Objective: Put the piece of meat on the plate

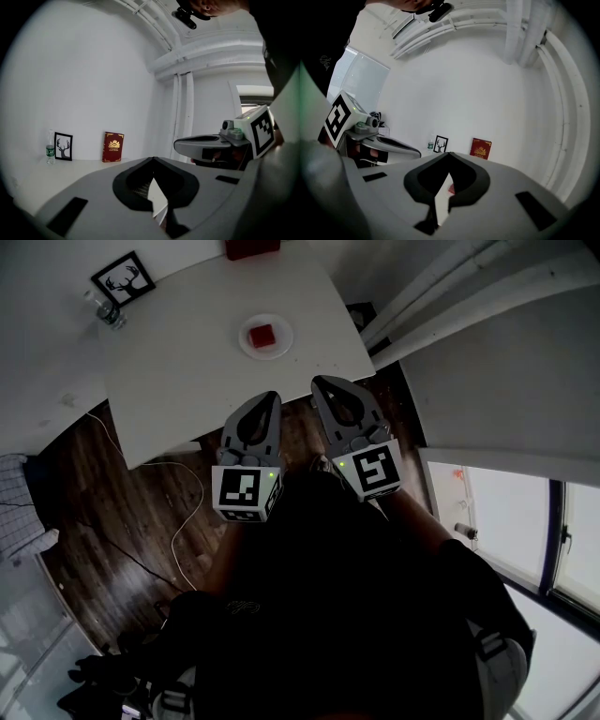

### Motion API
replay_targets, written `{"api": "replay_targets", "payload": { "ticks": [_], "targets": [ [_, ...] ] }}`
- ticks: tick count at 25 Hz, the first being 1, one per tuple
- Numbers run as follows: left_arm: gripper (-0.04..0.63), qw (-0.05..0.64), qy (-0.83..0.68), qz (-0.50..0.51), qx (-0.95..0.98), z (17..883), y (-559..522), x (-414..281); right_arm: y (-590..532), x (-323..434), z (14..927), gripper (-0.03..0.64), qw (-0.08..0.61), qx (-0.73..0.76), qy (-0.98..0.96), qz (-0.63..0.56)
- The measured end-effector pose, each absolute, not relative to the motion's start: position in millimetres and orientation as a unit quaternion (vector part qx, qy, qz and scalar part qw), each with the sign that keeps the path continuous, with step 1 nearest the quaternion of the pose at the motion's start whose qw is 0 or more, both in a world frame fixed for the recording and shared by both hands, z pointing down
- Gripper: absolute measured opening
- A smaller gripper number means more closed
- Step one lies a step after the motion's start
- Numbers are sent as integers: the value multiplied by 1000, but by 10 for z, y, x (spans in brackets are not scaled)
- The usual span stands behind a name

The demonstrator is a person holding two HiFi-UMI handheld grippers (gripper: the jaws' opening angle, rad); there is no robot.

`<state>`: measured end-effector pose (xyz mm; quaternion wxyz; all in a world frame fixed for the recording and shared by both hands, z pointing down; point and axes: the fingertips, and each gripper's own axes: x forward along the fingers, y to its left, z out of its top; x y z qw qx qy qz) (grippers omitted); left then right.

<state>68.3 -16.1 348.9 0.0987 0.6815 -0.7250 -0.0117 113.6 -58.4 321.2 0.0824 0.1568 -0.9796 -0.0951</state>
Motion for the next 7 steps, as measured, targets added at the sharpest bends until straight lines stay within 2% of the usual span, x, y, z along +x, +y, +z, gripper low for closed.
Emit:
{"api": "replay_targets", "payload": {
  "ticks": [7],
  "targets": [
    [3, 108, -723, -8, 683, 3540, -156, 680, -586, 1160, 3194, 21, 93, 165, -978, -91]
  ]
}}
